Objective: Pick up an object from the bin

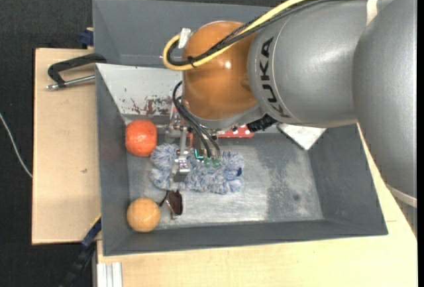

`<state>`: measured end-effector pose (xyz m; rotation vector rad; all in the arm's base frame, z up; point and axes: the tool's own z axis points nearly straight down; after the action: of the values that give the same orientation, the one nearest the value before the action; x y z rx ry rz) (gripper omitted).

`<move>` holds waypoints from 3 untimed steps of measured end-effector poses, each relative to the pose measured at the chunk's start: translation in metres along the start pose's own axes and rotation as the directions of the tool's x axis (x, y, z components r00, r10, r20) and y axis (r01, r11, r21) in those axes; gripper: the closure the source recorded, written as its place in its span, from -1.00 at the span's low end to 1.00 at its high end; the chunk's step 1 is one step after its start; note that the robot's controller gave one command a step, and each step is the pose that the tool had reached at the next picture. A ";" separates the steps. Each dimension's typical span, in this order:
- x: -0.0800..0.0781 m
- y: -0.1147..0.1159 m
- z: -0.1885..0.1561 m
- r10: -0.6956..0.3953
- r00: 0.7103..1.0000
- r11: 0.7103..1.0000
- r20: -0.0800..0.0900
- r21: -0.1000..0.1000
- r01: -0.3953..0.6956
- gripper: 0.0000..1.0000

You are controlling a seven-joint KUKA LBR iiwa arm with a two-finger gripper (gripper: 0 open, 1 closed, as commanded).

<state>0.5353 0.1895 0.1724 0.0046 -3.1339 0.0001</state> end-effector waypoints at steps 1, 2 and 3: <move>-0.002 -0.001 -0.005 0.003 1.000 1.000 0.008 -0.002 -0.003 -1.00; -0.016 -0.041 0.084 0.005 1.000 1.000 0.006 0.000 -0.005 -1.00; -0.023 -0.062 0.101 -0.078 0.997 0.997 0.010 -0.002 0.078 -1.00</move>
Offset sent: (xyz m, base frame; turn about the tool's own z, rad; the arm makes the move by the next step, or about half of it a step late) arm 0.0192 -0.0486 -0.1024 0.0206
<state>0.5580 0.1280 0.0717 0.1272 -3.1408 -0.0046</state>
